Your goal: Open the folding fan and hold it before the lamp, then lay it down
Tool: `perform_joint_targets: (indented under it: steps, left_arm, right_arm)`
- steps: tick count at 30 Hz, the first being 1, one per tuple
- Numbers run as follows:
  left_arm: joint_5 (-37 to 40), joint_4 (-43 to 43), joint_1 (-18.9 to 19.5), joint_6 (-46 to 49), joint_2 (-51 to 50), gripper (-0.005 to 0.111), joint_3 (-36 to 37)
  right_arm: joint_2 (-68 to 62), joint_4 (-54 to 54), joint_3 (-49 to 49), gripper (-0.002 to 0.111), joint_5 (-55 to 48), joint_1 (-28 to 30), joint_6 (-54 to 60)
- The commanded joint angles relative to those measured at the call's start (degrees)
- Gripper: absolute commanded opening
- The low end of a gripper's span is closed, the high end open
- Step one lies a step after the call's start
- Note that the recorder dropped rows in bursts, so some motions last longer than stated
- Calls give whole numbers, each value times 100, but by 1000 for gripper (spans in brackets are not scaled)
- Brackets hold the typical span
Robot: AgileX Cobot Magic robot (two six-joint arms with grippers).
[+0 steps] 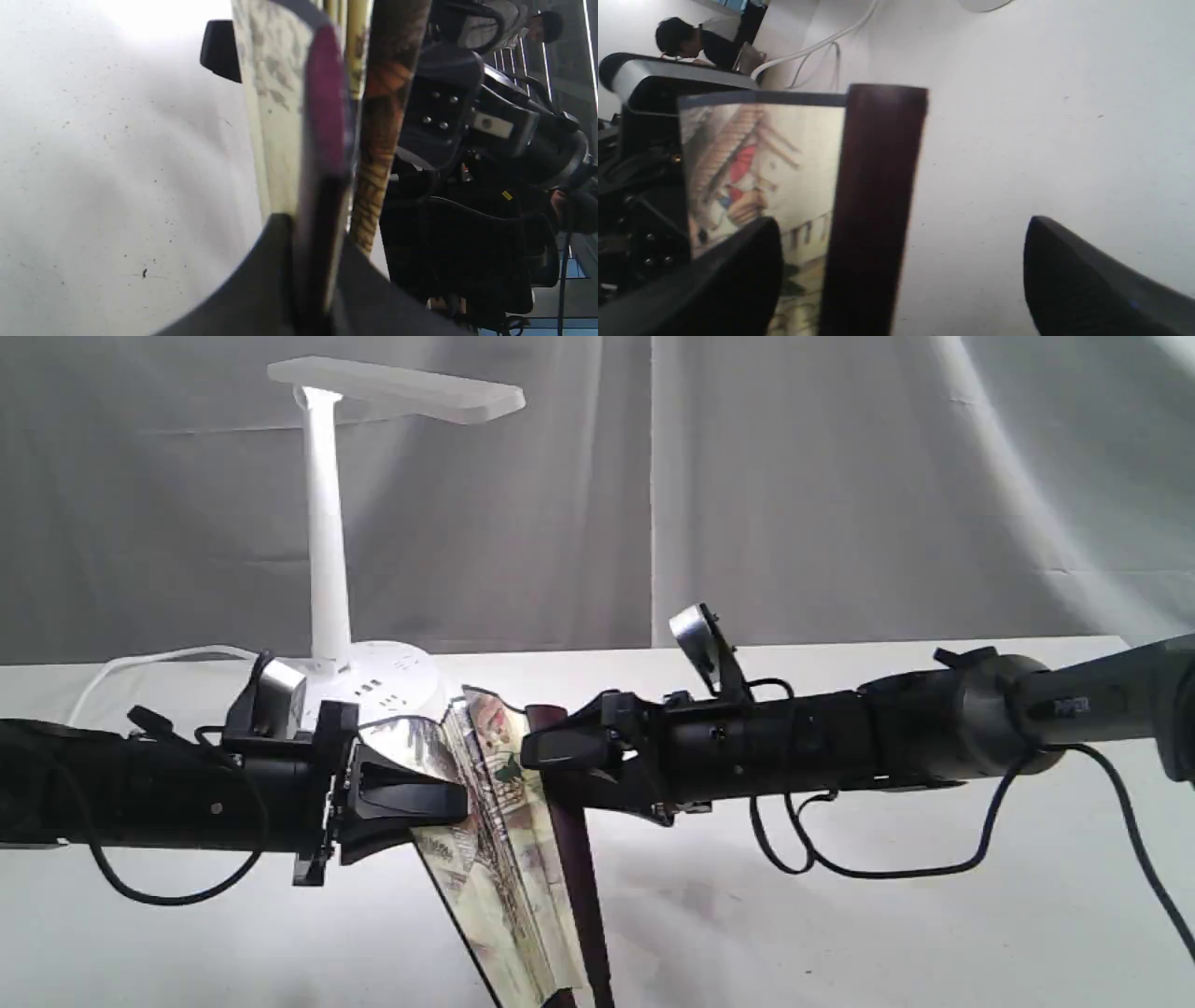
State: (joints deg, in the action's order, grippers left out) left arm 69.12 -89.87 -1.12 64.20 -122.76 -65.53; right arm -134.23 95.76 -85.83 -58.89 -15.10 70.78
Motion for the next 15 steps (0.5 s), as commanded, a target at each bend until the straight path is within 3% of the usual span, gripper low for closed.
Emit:
perform_joint_targets:
  steps: [1,10,15]
  left_arm:
    - [84,-43,-18,43,79,0,-8]
    - [84,-43,-18,43,79,0,-8]
    - [84,-54,-18,42,79,0,-8]
  right_arm:
    - [66,131,-28,69,-275,-26,90]
    - [66,47,-28,39,-372,-26,90]
    - [66,-69,-28,35,-372,-26,79]
